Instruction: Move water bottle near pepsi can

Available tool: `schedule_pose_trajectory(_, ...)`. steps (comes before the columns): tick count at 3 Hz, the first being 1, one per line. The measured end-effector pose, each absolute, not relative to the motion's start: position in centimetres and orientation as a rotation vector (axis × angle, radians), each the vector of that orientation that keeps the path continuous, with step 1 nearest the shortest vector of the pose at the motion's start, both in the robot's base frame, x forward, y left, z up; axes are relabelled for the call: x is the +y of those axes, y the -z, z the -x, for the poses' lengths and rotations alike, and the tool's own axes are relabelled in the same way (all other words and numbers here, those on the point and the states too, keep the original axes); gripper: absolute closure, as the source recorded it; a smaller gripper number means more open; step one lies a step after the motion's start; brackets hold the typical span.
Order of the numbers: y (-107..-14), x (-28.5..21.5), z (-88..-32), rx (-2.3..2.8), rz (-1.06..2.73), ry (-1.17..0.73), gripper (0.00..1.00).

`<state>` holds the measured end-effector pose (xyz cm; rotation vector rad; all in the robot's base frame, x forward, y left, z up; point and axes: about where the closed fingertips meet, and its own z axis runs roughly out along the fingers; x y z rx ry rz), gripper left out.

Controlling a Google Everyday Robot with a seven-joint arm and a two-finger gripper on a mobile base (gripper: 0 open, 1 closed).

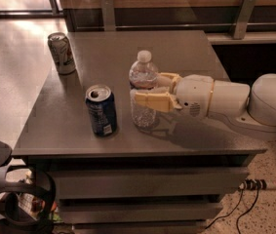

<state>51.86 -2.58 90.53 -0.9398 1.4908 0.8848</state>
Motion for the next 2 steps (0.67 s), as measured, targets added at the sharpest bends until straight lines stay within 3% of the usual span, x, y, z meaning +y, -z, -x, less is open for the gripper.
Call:
schedule_pose_trajectory(1, -90.61, -2.29, -51.79, 1.488, 0.945, -0.887, 0.02)
schedule_pose_trajectory(2, -90.63, -2.20, -51.77, 1.488, 0.946, -0.888, 0.00)
